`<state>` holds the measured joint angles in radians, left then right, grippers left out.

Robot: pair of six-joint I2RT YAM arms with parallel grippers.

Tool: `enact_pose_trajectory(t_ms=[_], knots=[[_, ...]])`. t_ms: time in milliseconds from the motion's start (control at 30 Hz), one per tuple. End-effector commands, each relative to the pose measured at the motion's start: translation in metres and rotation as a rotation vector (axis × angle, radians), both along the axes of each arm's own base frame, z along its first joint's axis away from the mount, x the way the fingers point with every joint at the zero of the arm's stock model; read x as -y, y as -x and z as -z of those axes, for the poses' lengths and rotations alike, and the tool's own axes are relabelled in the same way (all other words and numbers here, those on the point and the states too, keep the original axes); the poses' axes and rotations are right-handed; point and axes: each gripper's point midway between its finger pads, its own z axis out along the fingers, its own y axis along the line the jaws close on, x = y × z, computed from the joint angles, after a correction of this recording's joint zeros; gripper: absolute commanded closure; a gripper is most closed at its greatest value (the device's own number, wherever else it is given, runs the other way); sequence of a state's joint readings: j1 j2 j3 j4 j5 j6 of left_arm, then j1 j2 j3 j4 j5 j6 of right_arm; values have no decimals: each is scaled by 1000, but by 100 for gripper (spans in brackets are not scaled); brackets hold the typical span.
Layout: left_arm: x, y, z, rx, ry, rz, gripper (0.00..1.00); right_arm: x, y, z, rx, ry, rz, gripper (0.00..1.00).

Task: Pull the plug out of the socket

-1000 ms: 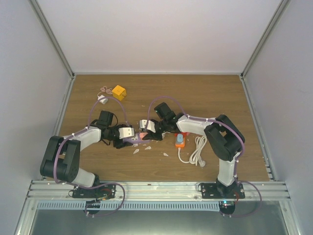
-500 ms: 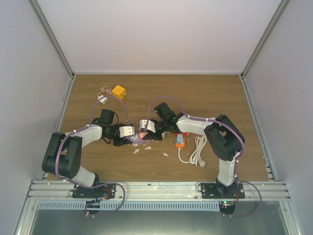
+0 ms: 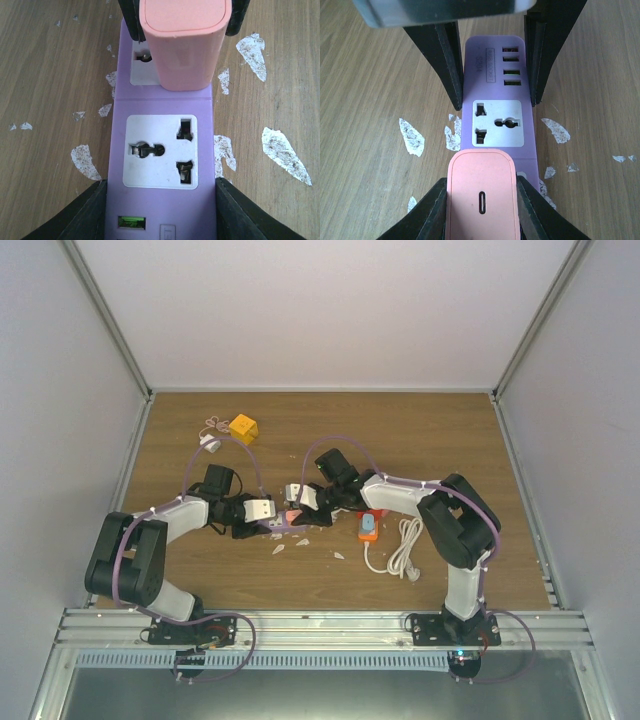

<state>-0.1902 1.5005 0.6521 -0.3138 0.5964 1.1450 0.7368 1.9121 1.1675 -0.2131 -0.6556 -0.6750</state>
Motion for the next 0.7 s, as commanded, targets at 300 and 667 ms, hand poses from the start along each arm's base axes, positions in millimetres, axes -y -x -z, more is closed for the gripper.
enact_pose_trajectory(t_ms=[300, 667], knots=[[-7, 12, 31, -49, -93, -4, 72, -3, 22, 3, 47, 60, -27, 95], [-9, 17, 34, -40, -105, 0, 72, -12, 22, -8, -88, 33, -22, 96]])
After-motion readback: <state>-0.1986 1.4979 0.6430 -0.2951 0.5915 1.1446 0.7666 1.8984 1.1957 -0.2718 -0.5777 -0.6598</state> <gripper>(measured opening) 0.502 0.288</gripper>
